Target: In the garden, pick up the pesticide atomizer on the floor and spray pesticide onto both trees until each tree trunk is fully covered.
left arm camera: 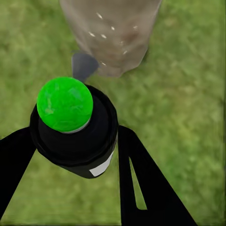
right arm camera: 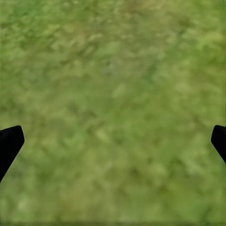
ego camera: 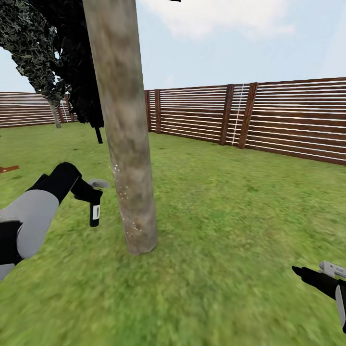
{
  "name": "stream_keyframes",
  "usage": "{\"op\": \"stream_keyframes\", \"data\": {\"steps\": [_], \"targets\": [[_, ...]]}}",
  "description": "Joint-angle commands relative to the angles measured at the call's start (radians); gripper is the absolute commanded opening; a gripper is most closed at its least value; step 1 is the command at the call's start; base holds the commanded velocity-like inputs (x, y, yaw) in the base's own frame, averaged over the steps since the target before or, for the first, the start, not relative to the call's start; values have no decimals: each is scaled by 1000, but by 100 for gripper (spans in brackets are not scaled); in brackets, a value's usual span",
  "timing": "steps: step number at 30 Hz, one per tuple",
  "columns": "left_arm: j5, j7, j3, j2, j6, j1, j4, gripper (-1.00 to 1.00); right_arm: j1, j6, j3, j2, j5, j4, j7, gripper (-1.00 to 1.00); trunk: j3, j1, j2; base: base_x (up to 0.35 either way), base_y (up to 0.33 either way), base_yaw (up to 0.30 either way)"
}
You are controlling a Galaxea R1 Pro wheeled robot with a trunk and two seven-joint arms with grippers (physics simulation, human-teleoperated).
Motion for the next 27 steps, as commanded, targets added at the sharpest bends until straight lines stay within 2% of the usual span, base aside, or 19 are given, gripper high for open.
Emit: {"op": "stream_keyframes", "data": {"steps": [1,3,6,8,16,17,18,19,20,21,22,23,24,27], "targets": [[-8,-8,4,0,-7,-1,17,-100,-1,3,-3,0,10,-1,9,100,-1,0,0,0,0,0],[-7,-5,5,-6,-26,0,59,-100,-1,3,-3,0,10,-1,9,100,-1,0,0,0,0,0],[-7,-5,6,-8,-39,17,68,-100,-1,3,-3,0,10,-1,9,100,-1,0,0,0,0,0],[-4,-4,7,-8,-70,53,69,-100,-1,3,-3,-1,10,-1,9,100,-1,0,0,0,0,0],[-4,0,9,-18,-94,141,67,-100,-1,3,-3,0,10,-1,9,100,-1,0,0,0,0,0],[-4,38,9,-20,-95,160,67,-100,-1,3,-3,0,10,-1,9,100,-1,0,0,0,0,0],[1,109,9,-21,-105,186,67,-100,-1,3,-2,0,10,-1,9,100,-1,0,0,0,0,0],[9,131,9,-22,-118,193,68,-100,-1,3,-2,0,10,-1,9,100,-1,0,0,0,0,0],[60,162,10,-22,-159,207,68,-100,-1,3,-1,0,11,-1,9,100,-1,0,0,0,0,0],[147,190,10,-22,-195,235,69,-100,-1,3,-2,0,10,-1,9,100,-1,0,0,0,0,0],[200,256,10,-23,-217,254,69,-100,-1,3,-1,0,11,-1,9,100,-1,0,0,0,0,0],[228,308,10,-30,-229,263,70,-100,-1,3,-1,0,11,-1,9,100,-1,0,0,0,0,0],[257,331,10,-34,-237,274,70,-100,-1,3,-1,0,11,-1,9,100,-1,0,0,0,0,0],[321,347,10,-37,-283,303,70,-100,-1,3,-1,0,11,-1,9,100,-1,0,0,0,0,0]]}}
